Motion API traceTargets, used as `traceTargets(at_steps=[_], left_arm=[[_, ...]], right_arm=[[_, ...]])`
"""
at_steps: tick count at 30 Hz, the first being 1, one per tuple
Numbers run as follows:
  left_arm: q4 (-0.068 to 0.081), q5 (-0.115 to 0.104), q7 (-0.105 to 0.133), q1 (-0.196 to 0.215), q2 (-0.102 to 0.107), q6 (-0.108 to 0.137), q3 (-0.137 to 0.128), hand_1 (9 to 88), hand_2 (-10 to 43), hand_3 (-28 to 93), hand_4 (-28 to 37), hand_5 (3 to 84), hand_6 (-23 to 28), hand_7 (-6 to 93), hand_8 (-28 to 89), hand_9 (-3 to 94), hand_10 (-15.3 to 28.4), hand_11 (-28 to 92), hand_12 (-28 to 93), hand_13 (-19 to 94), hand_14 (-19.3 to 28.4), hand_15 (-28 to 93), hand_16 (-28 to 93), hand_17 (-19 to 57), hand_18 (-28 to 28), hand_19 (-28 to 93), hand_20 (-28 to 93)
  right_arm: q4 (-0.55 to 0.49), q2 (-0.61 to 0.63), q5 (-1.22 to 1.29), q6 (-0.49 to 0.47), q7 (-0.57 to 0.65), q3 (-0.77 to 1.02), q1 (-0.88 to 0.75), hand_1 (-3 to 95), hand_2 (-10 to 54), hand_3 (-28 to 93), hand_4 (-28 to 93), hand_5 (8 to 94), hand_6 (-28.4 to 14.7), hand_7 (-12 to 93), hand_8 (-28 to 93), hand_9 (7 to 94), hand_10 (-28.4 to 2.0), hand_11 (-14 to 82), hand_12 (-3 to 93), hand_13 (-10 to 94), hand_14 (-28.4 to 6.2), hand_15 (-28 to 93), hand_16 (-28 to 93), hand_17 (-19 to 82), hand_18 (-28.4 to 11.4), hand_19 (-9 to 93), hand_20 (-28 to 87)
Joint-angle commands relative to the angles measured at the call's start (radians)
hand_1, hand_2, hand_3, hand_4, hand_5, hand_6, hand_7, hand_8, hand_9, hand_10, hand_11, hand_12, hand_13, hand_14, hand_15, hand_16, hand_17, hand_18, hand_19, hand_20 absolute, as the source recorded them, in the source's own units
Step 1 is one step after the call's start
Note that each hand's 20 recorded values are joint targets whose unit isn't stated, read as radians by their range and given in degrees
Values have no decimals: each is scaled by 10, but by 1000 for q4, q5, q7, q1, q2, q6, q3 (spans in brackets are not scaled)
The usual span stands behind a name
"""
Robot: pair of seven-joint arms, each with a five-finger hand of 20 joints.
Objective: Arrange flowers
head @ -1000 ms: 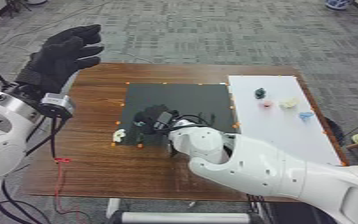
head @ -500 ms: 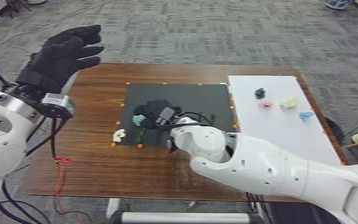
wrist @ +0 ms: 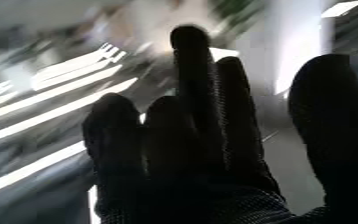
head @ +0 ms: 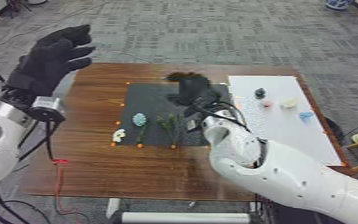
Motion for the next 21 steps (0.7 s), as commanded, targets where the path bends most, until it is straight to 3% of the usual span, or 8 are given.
traceTargets(at_steps=[1,6,10,13,21], left_arm=[[-47,4,16,156,-74,51,-82,257,-22,702,-278,237,13,203,-103,170,93,228,189,78,126,441,-55,-101,185,388,100],[-67,7,26,219,-107,68,-111,259,-21,698,-275,237,14,201,-101,169,94,228,188,78,127,442,-53,-101,186,388,102],[-68,6,25,229,-118,70,-112,259,-20,696,-273,237,15,201,-100,169,93,228,188,78,127,441,-52,-102,187,390,104],[-64,6,24,220,-120,67,-101,260,-19,694,-272,237,15,200,-100,169,93,228,189,77,127,442,-52,-102,187,390,104],[-68,9,25,238,-127,63,-113,261,-17,690,-270,236,15,199,-98,168,93,228,189,77,127,441,-52,-103,187,390,105]], right_arm=[[65,268,-74,-54,140,259,-173,242,-93,831,-283,399,-40,200,-112,419,-142,227,218,572,-108,867,311,334,-208,902,542],[93,308,-3,-154,148,422,-331,244,-95,804,-283,325,-74,167,-94,332,-165,160,206,522,-120,867,285,310,-205,873,513],[114,313,-6,-162,145,435,-372,246,-95,798,-283,339,-68,168,-89,363,-149,164,205,534,-118,866,275,316,-208,872,507],[113,327,-17,-178,221,434,-389,249,-95,800,-283,364,-58,179,-95,385,-137,169,201,547,-115,864,274,322,-211,876,506],[91,377,-64,-217,354,549,-501,251,-95,806,-283,408,-72,173,-99,425,-159,161,181,582,-113,861,283,346,-220,899,499]])
